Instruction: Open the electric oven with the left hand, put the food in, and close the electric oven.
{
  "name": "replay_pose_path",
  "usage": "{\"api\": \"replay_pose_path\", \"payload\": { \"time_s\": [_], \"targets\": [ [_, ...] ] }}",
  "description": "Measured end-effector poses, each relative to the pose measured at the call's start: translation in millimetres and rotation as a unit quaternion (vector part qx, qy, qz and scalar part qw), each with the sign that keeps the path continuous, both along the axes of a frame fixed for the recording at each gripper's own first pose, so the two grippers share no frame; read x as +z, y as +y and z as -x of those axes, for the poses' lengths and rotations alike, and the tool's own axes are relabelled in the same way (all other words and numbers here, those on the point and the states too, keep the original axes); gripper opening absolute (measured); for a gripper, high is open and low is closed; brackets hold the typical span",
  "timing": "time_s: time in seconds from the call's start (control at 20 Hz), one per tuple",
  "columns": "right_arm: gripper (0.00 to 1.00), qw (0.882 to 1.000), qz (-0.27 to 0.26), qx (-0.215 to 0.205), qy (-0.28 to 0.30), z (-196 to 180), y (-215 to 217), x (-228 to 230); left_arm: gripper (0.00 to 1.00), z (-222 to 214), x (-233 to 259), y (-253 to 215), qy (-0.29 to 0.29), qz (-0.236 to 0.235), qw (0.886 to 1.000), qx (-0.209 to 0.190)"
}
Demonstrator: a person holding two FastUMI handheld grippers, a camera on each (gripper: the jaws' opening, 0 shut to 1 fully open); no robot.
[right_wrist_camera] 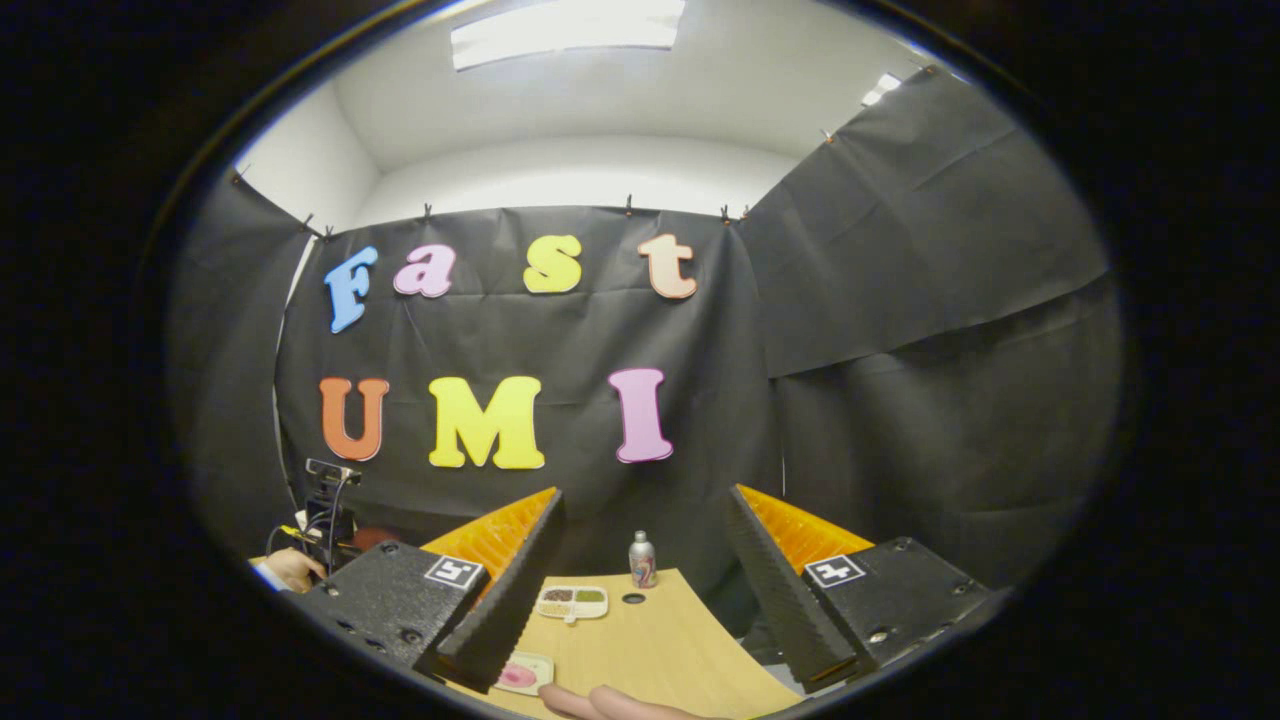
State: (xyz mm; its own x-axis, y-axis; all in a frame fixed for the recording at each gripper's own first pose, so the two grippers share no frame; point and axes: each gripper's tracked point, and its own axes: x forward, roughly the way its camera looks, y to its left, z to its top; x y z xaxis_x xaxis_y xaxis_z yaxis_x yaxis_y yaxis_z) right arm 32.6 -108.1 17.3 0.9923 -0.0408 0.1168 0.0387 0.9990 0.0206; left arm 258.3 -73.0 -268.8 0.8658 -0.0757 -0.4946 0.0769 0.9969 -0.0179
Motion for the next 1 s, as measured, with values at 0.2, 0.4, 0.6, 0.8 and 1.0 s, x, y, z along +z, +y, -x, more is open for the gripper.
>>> {"api": "replay_pose_path", "payload": {
  "time_s": [0.2,0.4,0.6,0.8,1.0],
  "targets": [
    [0.99,1.000,0.003,0.006,0.003,10,3,1,0.95,16,0,1,-0.007,0.008,1.000,0.003],
    [1.00,1.000,-0.003,0.011,0.008,17,1,0,0.95,36,-1,2,-0.034,0.010,0.999,0.007],
    [0.99,1.000,-0.003,0.010,0.012,24,1,-1,0.95,59,-7,4,-0.040,0.019,0.999,0.009],
    [0.99,1.000,-0.012,0.009,0.014,31,1,0,0.95,82,-18,6,-0.040,0.026,0.999,0.008],
    [1.00,1.000,-0.015,0.014,0.014,38,4,1,0.95,107,-33,8,-0.032,0.032,0.999,0.004]
  ]
}}
